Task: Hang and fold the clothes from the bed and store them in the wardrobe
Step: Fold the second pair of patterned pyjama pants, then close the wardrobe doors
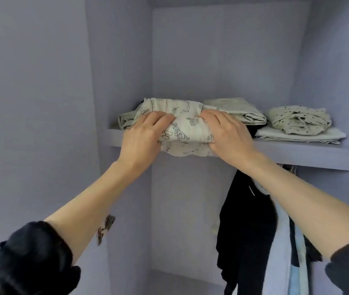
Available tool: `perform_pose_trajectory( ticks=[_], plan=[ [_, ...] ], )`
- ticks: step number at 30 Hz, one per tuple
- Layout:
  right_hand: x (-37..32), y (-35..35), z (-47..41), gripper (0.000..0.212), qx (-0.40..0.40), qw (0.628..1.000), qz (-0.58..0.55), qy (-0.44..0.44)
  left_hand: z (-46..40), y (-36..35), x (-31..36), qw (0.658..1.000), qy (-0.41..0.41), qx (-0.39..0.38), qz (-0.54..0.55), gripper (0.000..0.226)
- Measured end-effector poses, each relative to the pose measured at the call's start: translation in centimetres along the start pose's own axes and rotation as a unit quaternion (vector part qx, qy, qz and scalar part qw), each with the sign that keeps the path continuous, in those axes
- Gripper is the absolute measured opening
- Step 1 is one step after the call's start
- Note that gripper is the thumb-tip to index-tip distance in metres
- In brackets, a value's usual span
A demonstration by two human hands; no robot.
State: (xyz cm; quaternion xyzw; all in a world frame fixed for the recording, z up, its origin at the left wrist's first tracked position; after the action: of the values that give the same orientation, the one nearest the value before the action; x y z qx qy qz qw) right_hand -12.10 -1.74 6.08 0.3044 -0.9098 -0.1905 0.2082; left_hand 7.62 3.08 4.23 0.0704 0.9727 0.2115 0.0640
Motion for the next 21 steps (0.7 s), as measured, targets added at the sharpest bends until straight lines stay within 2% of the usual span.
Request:
perform_pose_trajectory(
  ticks=[4,10,14,15,16,17,18,19,20,21],
  plan=[
    [3.7,-2.5,-6.7,0.054,-0.013,0.999,0.030,-0.005,-6.9,-3.2,-3.2,0.999,-0.009,0.029,-0.016,0.065],
    [9.4,-9.4,-15.6,0.053,-0.025,0.997,0.068,-0.022,-16.1,-9.8,-8.5,0.996,-0.011,0.018,-0.091,0.061],
    [10.5,-13.6,-18.9,0.055,0.005,0.998,0.065,-0.026,-18.6,-13.0,-11.4,0.991,0.006,0.022,-0.128,0.061],
    [10.4,-15.1,-19.1,0.056,-0.007,0.998,0.061,-0.030,-18.4,-14.0,-12.1,0.990,0.025,-0.002,-0.138,0.062],
    [10.2,-16.7,-18.9,0.056,-0.037,0.998,0.044,-0.039,-17.9,-14.9,-12.6,0.988,0.049,-0.054,-0.137,0.062],
    [9.9,-18.6,-18.7,0.056,-0.096,0.994,0.000,-0.060,-17.5,-16.0,-13.3,0.980,0.072,-0.142,-0.122,0.061],
    [9.6,-20.4,-18.3,0.056,-0.187,0.976,-0.068,-0.086,-16.9,-17.0,-14.0,0.956,0.086,-0.266,-0.092,0.059],
    [9.5,-21.6,-17.8,0.057,-0.289,0.940,-0.138,-0.113,-16.4,-17.4,-14.4,0.915,0.094,-0.390,-0.054,0.057],
    [9.4,-22.4,-17.4,0.059,-0.366,0.901,-0.192,-0.132,-16.0,-17.4,-14.6,0.873,0.105,-0.475,-0.019,0.057],
    [9.4,-22.6,-17.3,0.061,-0.395,0.876,-0.236,-0.147,-15.9,-16.9,-14.8,0.852,0.120,-0.510,0.008,0.058]
  ],
)
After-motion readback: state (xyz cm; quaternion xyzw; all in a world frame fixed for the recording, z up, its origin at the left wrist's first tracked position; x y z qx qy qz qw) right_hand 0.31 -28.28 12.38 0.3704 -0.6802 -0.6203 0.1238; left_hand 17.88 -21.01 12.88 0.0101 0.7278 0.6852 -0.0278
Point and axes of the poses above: each hand's wrist, its own z-axis away from the middle knuckle, its own y-axis out of the back of the hand, x = y × z, the point moved 1 cm from there along -z, towards the middle knuckle, and after that the axes turned 2 degrees about -z, right-handed, at the moved point
